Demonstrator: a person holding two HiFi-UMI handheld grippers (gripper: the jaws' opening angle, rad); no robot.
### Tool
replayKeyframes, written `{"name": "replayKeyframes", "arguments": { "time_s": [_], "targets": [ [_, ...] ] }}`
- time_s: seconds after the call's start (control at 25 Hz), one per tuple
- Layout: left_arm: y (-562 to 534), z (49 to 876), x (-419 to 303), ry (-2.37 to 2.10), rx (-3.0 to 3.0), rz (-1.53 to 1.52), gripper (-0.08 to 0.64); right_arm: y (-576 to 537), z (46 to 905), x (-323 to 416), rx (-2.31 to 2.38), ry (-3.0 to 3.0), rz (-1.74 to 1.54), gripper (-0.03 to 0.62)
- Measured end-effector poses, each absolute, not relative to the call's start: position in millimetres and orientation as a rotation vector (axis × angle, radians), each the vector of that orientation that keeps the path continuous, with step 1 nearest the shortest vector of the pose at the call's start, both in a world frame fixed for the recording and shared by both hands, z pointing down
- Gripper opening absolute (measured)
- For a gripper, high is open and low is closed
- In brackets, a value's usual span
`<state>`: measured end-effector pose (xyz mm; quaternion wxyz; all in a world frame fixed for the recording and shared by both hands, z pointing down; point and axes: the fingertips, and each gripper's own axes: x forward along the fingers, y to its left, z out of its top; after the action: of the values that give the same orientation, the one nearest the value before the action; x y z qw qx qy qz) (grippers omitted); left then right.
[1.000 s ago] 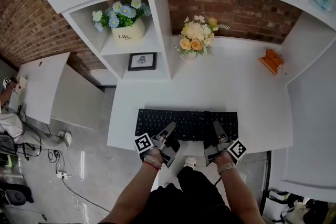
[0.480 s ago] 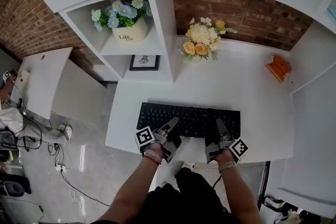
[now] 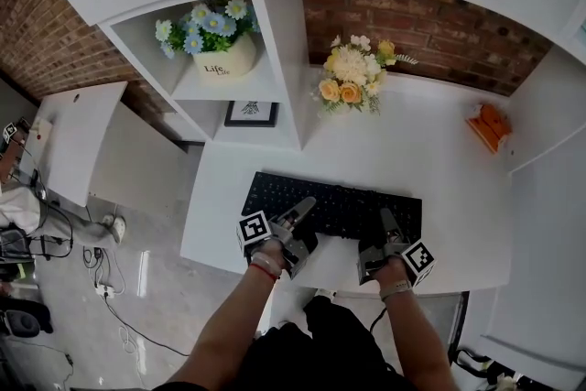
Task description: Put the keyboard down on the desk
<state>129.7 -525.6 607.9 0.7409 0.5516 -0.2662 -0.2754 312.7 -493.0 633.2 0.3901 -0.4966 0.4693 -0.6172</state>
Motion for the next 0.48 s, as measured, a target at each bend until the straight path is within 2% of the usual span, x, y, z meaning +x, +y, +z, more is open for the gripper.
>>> {"name": "replayKeyframes", "arguments": {
  "time_s": [0.36,0.48],
  "targets": [
    [-518,592,134,-0.540,1.375,-0.544,0.294,-493,633,312,-1.301,1.138,-1.598,0.067],
    [-504,594,134,-0.544,1.494,-0.426,0.304,-494,632,312,-1.303,1.139,-1.602,0.067]
  ]
}}
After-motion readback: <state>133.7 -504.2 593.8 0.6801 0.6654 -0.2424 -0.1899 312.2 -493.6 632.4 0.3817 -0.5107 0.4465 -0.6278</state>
